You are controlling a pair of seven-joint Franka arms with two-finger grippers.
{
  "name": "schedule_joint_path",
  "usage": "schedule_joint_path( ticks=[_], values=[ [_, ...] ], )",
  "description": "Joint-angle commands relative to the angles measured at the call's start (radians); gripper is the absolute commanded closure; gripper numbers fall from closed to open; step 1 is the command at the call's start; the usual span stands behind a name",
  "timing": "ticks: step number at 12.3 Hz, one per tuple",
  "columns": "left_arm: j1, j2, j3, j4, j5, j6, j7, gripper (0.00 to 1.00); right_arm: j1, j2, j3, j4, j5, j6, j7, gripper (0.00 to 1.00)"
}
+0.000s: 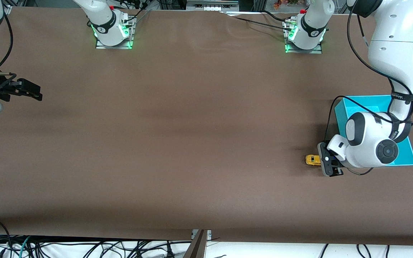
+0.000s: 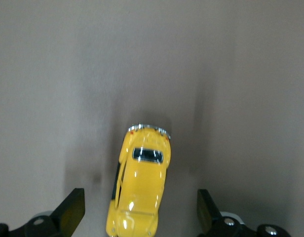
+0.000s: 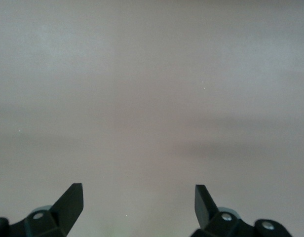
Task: Wind and store yellow beetle car
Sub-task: 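Move the left gripper down to the car beside the cyan bin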
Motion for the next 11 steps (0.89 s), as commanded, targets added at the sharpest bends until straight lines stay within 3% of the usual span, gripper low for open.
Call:
schedule_joint_path(
  ticks=[1, 4, 5, 6, 7, 8, 11],
  values=[
    [-0.015, 0.032, 0.005, 0.0, 0.046, 0.029, 0.035, 0.0, 0.001, -0.023, -0.003, -0.014, 0.018, -0.012, 0.014, 0.0],
    [-0.014, 0.032, 0.005, -0.008, 0.048, 0.03, 0.036, 0.0, 0.004, -0.023, 0.001, -0.014, 0.018, -0.012, 0.022, 0.0],
    [-0.014, 0.032, 0.005, -0.008, 0.051, 0.03, 0.038, 0.1, 0.004, -0.02, 0.001, -0.012, 0.017, -0.012, 0.022, 0.0],
    [-0.014, 0.029, 0.005, -0.006, 0.066, 0.03, 0.045, 0.55, 0.004, -0.02, 0.001, -0.012, 0.017, -0.012, 0.022, 0.0],
    [-0.015, 0.027, 0.005, -0.006, 0.071, 0.029, 0.045, 0.82, 0.004, -0.02, 0.001, -0.012, 0.017, -0.011, 0.022, 0.0],
    [-0.014, 0.027, 0.003, -0.006, 0.071, 0.029, 0.045, 0.91, 0.004, -0.017, 0.001, -0.012, 0.015, -0.009, 0.021, 0.0],
    [-0.014, 0.006, 0.003, -0.001, 0.071, 0.012, 0.042, 0.92, 0.004, -0.014, 0.001, -0.011, 0.015, -0.011, 0.013, 0.0]
  ],
)
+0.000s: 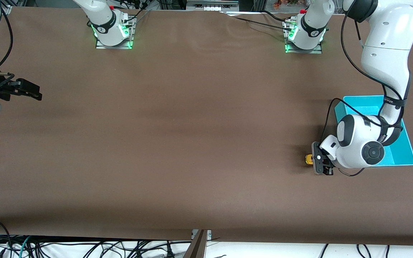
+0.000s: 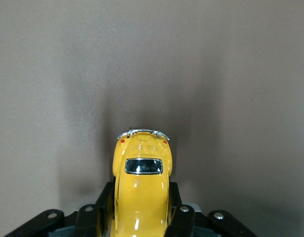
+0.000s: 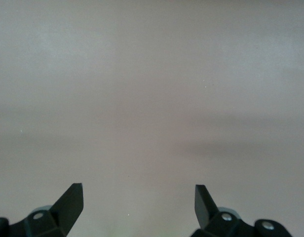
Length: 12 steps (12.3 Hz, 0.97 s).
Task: Wind and store yellow beetle car
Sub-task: 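Close the left gripper on the yellow car and lift it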
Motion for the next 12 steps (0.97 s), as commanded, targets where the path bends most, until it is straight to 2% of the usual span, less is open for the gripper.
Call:
schedule_joint_path(
  ticks=[1, 5, 8, 11, 12],
  values=[
    [-0.001, -0.05, 0.001, 0.001, 0.024, -0.034, 0.013, 0.91, 0.0, -0.014, 0.0, -0.01, 0.012, -0.01, 0.008, 0.0],
    [0.011, -0.161, 0.02, 0.016, 0.023, -0.211, -0.002, 0.91, 0.002, -0.014, 0.005, -0.01, 0.015, -0.01, 0.013, 0.0],
    [0.02, -0.207, 0.024, 0.056, 0.024, -0.383, -0.033, 0.91, 0.0, -0.014, 0.003, -0.01, 0.013, -0.01, 0.008, 0.0],
    [0.097, -0.245, 0.048, 0.056, 0.024, -0.547, -0.025, 0.91, 0.0, -0.012, 0.003, -0.01, 0.015, -0.01, 0.005, 0.0],
    [0.131, -0.247, 0.051, 0.05, 0.027, -0.563, -0.021, 0.91, 0.0, -0.012, 0.003, -0.01, 0.015, -0.01, 0.005, 0.0]
  ],
)
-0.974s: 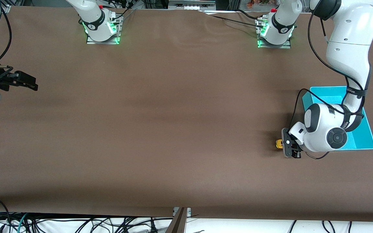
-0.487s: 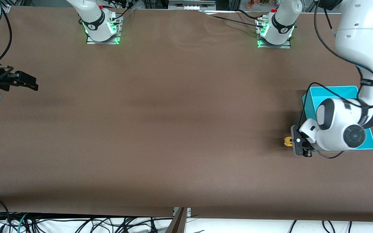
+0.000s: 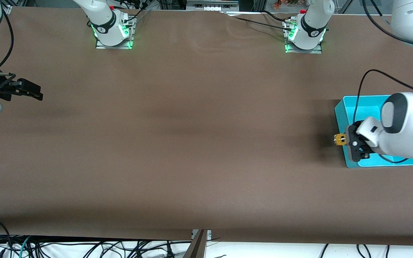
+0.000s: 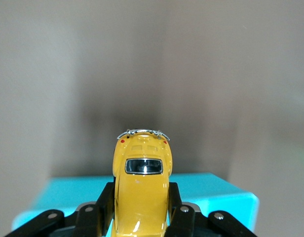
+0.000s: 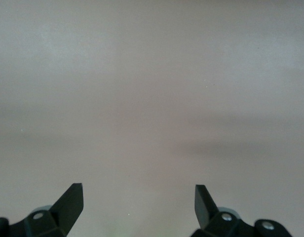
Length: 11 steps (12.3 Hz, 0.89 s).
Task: Wind and store yellow beetle car
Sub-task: 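Close the left gripper on the yellow car and lift it, then lower the car into the cyan bin and open the left gripper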
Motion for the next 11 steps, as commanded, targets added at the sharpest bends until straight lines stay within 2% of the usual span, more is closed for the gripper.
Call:
schedule_joint_path(
  ticks=[1, 4, 8, 11],
  values=[
    [0.105, -0.01, -0.003, -0.014, 0.035, -0.047, 0.037, 0.91, -0.001, -0.013, 0.001, -0.008, 0.014, -0.01, 0.005, 0.0],
    [0.179, 0.019, -0.005, -0.042, 0.105, -0.004, 0.085, 0.91, -0.001, -0.013, 0.001, -0.008, 0.014, -0.01, 0.006, 0.0],
    [0.211, 0.02, -0.005, -0.222, 0.145, 0.293, 0.087, 0.91, -0.001, -0.013, 0.001, -0.008, 0.014, -0.01, 0.006, 0.0],
    [0.23, 0.025, -0.005, -0.275, 0.147, 0.361, 0.087, 0.88, -0.001, -0.013, 0.001, -0.008, 0.014, -0.009, 0.006, 0.0]
  ],
)
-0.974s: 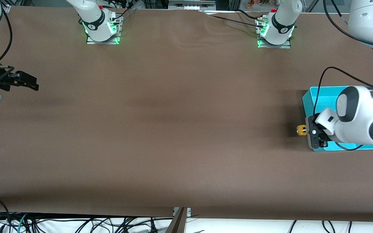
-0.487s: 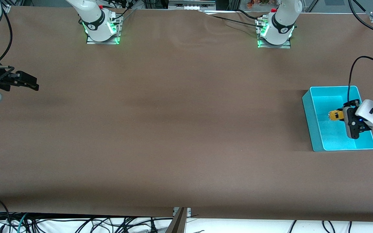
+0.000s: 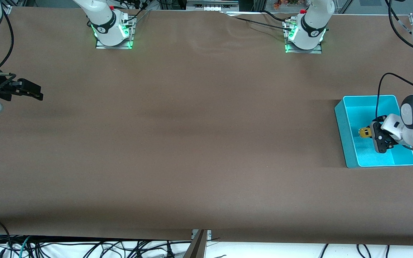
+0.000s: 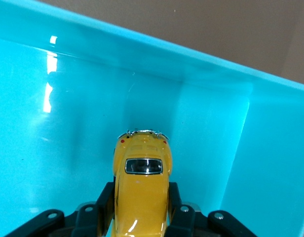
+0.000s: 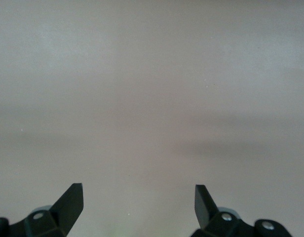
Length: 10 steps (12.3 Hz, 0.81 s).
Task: Wind and store yellow beetle car
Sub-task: 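Lower the car into the cyan bin and open the left gripper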
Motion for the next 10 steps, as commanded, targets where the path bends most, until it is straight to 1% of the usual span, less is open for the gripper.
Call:
schedule_joint_path(
  ticks=[1, 3, 5, 6, 7, 10],
  values=[
    [0.019, -0.025, -0.012, -0.073, 0.026, 0.09, 0.011, 0.88, -0.001, -0.014, 0.001, -0.008, 0.014, -0.009, 0.006, 0.0],
    [0.024, -0.016, -0.012, -0.088, 0.026, 0.12, 0.011, 0.86, -0.001, -0.013, 0.001, -0.008, 0.016, -0.009, 0.006, 0.0],
    [0.027, -0.014, -0.012, -0.088, 0.026, 0.12, 0.011, 0.8, -0.001, -0.013, 0.001, -0.008, 0.014, -0.007, 0.005, 0.0],
    [0.028, -0.014, -0.012, -0.088, 0.026, 0.12, 0.011, 0.43, -0.001, -0.013, 0.0, -0.008, 0.014, -0.007, 0.006, 0.0],
    [0.028, -0.019, -0.012, -0.088, 0.026, 0.117, 0.017, 0.0, -0.001, -0.013, 0.0, -0.008, 0.014, -0.007, 0.005, 0.0],
    [0.027, -0.037, -0.015, -0.076, 0.015, 0.1, 0.032, 0.0, -0.003, -0.013, 0.0, -0.008, 0.014, -0.007, 0.005, 0.0]
  ],
)
